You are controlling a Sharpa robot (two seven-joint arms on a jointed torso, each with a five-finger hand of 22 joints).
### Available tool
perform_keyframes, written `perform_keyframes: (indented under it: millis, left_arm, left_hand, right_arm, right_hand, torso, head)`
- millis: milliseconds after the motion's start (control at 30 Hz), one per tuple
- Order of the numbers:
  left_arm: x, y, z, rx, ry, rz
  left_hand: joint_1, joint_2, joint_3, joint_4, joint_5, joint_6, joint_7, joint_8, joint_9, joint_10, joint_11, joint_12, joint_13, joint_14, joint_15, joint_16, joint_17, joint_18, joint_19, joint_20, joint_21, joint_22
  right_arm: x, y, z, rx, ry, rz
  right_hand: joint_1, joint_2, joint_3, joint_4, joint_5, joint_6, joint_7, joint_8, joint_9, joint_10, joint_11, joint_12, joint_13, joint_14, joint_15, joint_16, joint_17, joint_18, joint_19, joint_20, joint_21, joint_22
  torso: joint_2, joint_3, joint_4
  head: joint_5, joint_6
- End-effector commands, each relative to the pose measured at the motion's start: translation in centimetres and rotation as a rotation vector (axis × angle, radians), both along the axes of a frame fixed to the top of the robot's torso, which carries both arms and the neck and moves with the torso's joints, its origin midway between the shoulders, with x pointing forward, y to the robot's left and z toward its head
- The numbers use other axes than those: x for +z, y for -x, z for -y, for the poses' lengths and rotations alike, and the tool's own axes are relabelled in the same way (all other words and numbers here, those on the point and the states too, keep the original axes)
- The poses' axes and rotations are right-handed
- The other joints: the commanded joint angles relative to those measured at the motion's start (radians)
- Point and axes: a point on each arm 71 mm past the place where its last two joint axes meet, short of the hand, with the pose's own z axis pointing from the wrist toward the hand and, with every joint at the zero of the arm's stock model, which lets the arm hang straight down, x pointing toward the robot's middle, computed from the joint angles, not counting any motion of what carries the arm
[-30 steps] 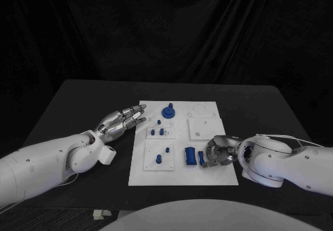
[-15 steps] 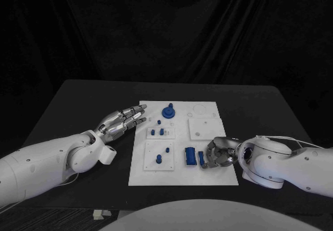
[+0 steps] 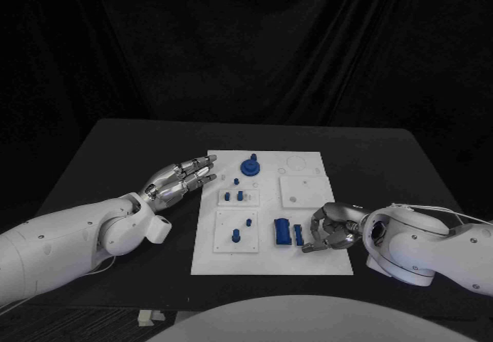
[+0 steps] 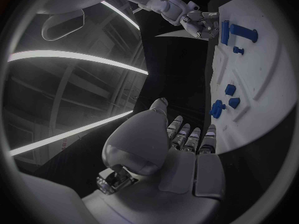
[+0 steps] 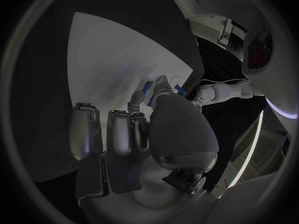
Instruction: Assemble the parts on the task board
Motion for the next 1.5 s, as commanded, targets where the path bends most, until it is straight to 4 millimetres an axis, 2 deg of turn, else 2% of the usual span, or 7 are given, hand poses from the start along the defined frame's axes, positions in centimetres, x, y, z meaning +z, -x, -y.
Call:
perform_keyframes:
  millis: [33, 467, 667, 800, 1200, 1367, 1500]
  left_arm:
    - [0.2, 0.1, 0.0, 0.005, 0.022, 0.011]
    - [1.0, 0.1, 0.0, 0.065, 0.063, 0.106]
    - [1.6, 0.1, -0.2, 0.128, 0.084, 0.196]
    - [1.8, 0.0, -0.2, 0.146, 0.088, 0.224]
    - [2.0, -0.3, -0.3, 0.197, 0.079, 0.285]
    - [2.0, -0.3, -0.4, 0.199, 0.076, 0.284]
    - [0.7, -0.5, -0.1, 0.174, -0.044, 0.127]
  left_hand:
    - [0.002, -0.002, 0.002, -0.006, 0.004, 0.013, 0.006, 0.007, 0.003, 0.004, 0.002, 0.004, 0.001, 0.000, 0.006, -0.004, -0.001, 0.018, -0.002, 0.005, 0.006, -0.001]
    - [-0.035, -0.013, -0.026, 0.043, -0.005, 0.055, -0.021, 0.015, 0.004, 0.017, -0.029, 0.018, 0.004, 0.000, -0.031, -0.004, -0.001, 0.020, -0.008, -0.027, 0.002, -0.008]
    - [0.023, -0.037, -0.005, 0.015, 0.098, 0.166, -0.009, 0.041, 0.013, 0.083, -0.038, 0.094, 0.015, 0.004, -0.053, -0.001, 0.000, 0.020, 0.010, -0.051, 0.015, 0.005]
    - [0.014, -0.044, -0.012, 0.037, 0.094, 0.142, -0.020, 0.024, 0.008, 0.088, -0.053, 0.094, 0.014, 0.002, -0.066, -0.002, 0.000, 0.019, 0.009, -0.062, 0.015, 0.003]
    - [-0.067, -0.045, -0.082, 0.087, -0.040, 0.137, -0.062, -0.036, 0.003, 0.091, -0.103, 0.043, 0.010, 0.000, -0.106, -0.004, -0.001, 0.019, -0.023, -0.100, -0.011, -0.026]
    - [-0.069, -0.048, -0.090, 0.086, -0.050, 0.114, -0.074, -0.038, 0.001, 0.071, -0.115, 0.023, 0.007, 0.000, -0.110, -0.004, -0.001, 0.019, -0.024, -0.105, -0.012, -0.028]
    - [-0.591, -0.132, 0.006, -0.019, -0.202, -0.024, -0.127, -0.074, -0.037, 0.032, -0.139, -0.023, -0.021, 0.000, -0.143, -0.004, -0.001, -0.049, -0.026, -0.159, -0.015, -0.032]
  right_arm:
    - [1.5, -0.7, 0.2, -0.070, -0.121, 0.082]
    - [5.1, -4.0, 2.7, -0.235, -0.457, 0.427]
    - [3.9, -3.8, 3.0, -0.187, -0.594, 0.426]
    - [3.1, -3.8, 3.0, -0.162, -0.681, 0.393]
    - [0.9, -2.9, 2.6, -0.086, -0.799, 0.328]
    - [0.4, -2.7, 2.3, -0.073, -0.813, 0.318]
    - [0.5, -3.3, 2.4, -0.121, -0.762, 0.331]
  right_hand:
    - [-0.064, 0.010, 0.005, 0.004, -0.002, 0.010, 0.000, -0.001, 0.007, 0.106, -0.009, 0.003, 0.263, 0.076, -0.007, 0.006, 0.099, 0.001, 0.038, -0.007, 0.011, 0.210]
    - [-0.301, 0.277, -0.126, -0.008, 0.140, -0.019, 0.049, -0.150, -0.062, -0.090, 0.037, -0.241, 0.029, -0.117, 0.040, -0.424, -0.528, 0.105, -0.221, 0.038, -0.588, -0.005]
    - [-0.204, 0.328, -0.208, -0.002, 0.135, -0.065, 0.183, -0.373, -0.325, -0.680, 0.205, -0.963, -0.581, -0.493, 0.219, -1.043, -0.944, 0.115, -0.536, 0.180, -1.202, -0.378]
    - [-0.177, 0.346, -0.248, -0.001, 0.106, -0.189, 0.153, -0.543, -0.496, -0.924, 0.316, -1.211, -0.843, -0.734, 0.331, -1.251, -1.100, 0.077, -0.708, 0.260, -1.333, -0.559]
    - [-0.133, 0.333, -0.279, -0.002, 0.085, -0.567, -0.120, -0.869, -0.919, -1.438, 0.050, -1.431, -1.276, -1.466, 0.203, -1.499, -1.307, 0.133, -1.465, 0.232, -1.391, -1.308]
    - [-0.135, 0.316, -0.264, -0.001, 0.081, -0.567, -0.121, -0.868, -0.920, -1.457, 0.016, -1.465, -1.289, -1.466, 0.173, -1.499, -1.307, 0.136, -1.465, 0.209, -1.391, -1.308]
    - [-0.791, 0.201, -0.023, -0.187, -0.053, -0.710, 0.007, -0.895, -0.948, -1.465, 0.064, -1.568, -1.308, -1.466, 0.119, -1.499, -1.307, -0.039, -1.465, 0.080, -1.391, -1.308]
  torso:
    - [-0.015, 0.0003, -0.0052]
    - [-0.043, 0.0007, -0.0252]
    - [-0.049, 0.0009, -0.0262]
    - [-0.048, 0.0009, -0.0282]
    - [-0.051, 0.0004, -0.0310]
    - [-0.050, 0.0007, -0.0325]
    - [-0.050, 0.0020, -0.0341]
  head:
    - [-0.004, 0.000]
    - [0.006, 0.000]
    - [0.008, 0.000]
    - [0.008, 0.000]
    - [0.018, 0.000]
    - [0.020, 0.000]
    - [0.021, 0.008]
